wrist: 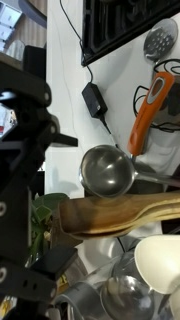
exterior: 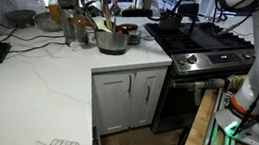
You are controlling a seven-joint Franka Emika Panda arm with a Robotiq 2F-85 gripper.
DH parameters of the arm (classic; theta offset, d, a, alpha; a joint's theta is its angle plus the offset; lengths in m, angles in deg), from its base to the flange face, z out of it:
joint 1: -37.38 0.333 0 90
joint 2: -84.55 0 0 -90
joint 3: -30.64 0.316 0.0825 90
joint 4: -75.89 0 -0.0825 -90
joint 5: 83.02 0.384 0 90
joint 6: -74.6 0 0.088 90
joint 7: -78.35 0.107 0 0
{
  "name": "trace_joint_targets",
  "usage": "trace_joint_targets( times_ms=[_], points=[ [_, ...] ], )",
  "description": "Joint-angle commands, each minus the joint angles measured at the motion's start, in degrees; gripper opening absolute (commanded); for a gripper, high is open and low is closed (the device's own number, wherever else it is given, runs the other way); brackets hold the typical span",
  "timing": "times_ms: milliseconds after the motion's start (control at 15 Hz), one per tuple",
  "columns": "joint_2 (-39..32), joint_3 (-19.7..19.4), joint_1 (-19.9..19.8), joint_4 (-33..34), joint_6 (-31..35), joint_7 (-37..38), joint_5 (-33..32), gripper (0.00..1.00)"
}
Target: Remove the wooden spatula from the silver tin and put it on the counter
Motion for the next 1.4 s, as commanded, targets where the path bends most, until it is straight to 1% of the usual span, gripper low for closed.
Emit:
trace_joint_targets(
  times_ms=[0, 200, 267, 400, 467, 533, 600, 667, 800, 867, 933, 1000, 1067, 1200, 1267, 1333],
  points=[
    [-6.1, -1.1, 0.5, 8.8, -2.2, 1.0, -0.9, 1.0],
    [-8.6, -1.4, 0.4, 12.1, -2.1, 0.9, -0.4, 0.92],
    [-9.3, -1.4, 0.4, 13.1, -2.1, 1.0, -0.3, 0.86],
    [-10.5, -1.5, 0.4, 14.7, -2.4, 1.0, -0.3, 0.83],
    [-11.1, -1.4, 0.3, 15.5, -2.4, 0.9, -0.2, 0.78],
    [-11.6, -1.4, 0.3, 16.1, -2.4, 1.0, -0.1, 0.83],
    [-12.0, -1.3, 0.3, 16.7, -2.6, 0.9, 0.0, 0.81],
    [-12.4, -1.3, 0.3, 17.2, -2.8, 0.8, 0.0, 0.82],
    [-13.0, -1.3, 0.3, 18.2, -3.2, 0.8, 0.1, 0.78],
    [-13.2, -1.2, 0.2, 18.5, -3.5, 0.8, 0.2, 0.69],
    [-13.3, -1.2, 0.2, 18.8, -4.0, 0.7, 0.3, 0.63],
    [-13.5, -1.2, 0.2, 19.2, -4.5, 0.8, 0.2, 0.52],
    [-13.5, -1.1, 0.2, 19.5, -4.7, 0.6, 0.3, 0.45],
    [-13.5, -1.0, 0.3, 20.1, -5.1, 0.6, 0.4, 0.28],
    [-13.5, -1.0, 0.4, 20.3, -5.3, 0.6, 0.4, 0.21],
    [-13.5, -1.0, 0.5, 20.4, -5.5, 0.6, 0.4, 0.12]
  ],
)
